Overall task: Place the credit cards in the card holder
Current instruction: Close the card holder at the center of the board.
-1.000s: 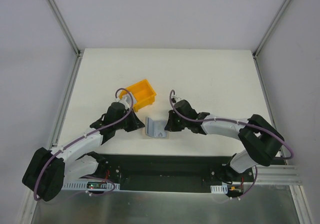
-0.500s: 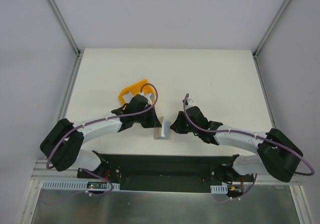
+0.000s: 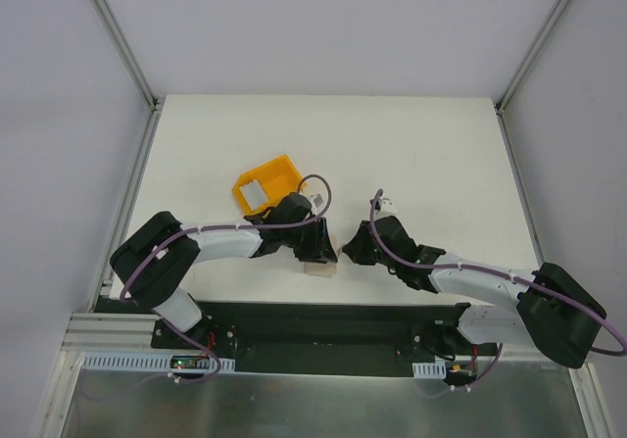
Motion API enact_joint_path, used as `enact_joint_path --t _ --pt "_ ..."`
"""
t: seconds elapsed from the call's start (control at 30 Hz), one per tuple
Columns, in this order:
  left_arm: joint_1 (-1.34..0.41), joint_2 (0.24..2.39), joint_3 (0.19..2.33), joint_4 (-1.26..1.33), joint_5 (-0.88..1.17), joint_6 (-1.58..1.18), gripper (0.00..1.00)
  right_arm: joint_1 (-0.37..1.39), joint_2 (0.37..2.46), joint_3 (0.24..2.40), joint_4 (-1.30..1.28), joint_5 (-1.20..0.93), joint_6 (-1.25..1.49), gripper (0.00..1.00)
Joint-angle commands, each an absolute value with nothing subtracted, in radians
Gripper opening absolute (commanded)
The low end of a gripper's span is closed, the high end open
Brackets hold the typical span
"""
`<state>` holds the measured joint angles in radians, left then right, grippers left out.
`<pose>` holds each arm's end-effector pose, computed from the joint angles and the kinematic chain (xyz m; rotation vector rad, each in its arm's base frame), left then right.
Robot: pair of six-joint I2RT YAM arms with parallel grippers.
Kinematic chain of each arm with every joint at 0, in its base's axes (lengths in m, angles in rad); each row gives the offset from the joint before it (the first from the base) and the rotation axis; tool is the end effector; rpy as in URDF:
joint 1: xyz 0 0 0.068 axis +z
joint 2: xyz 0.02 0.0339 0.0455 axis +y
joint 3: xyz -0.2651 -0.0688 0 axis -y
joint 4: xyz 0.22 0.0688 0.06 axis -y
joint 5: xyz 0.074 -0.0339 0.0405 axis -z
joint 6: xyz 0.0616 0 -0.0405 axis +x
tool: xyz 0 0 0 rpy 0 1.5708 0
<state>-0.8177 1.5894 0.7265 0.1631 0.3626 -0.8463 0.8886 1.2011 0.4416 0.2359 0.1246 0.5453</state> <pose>0.1990 -0.2442 0.1657 0.1810 2.5528 -1.1919 0.1586 0.1831 0.1852 -0.2943 2.1563 0.7228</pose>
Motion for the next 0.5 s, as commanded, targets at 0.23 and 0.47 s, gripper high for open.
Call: enact_joint_path --t 0.23,0.47 --pt "-0.827 1.284 0.658 0.138 0.210 -0.746 0.49 0.893 1.187 0.449 0.285 0.167 0.529 0.03" --pt "-0.825 1.164 0.586 0.057 0.057 -0.707 0.54 0.894 1.226 0.434 0.322 0.133 0.546 0.03"
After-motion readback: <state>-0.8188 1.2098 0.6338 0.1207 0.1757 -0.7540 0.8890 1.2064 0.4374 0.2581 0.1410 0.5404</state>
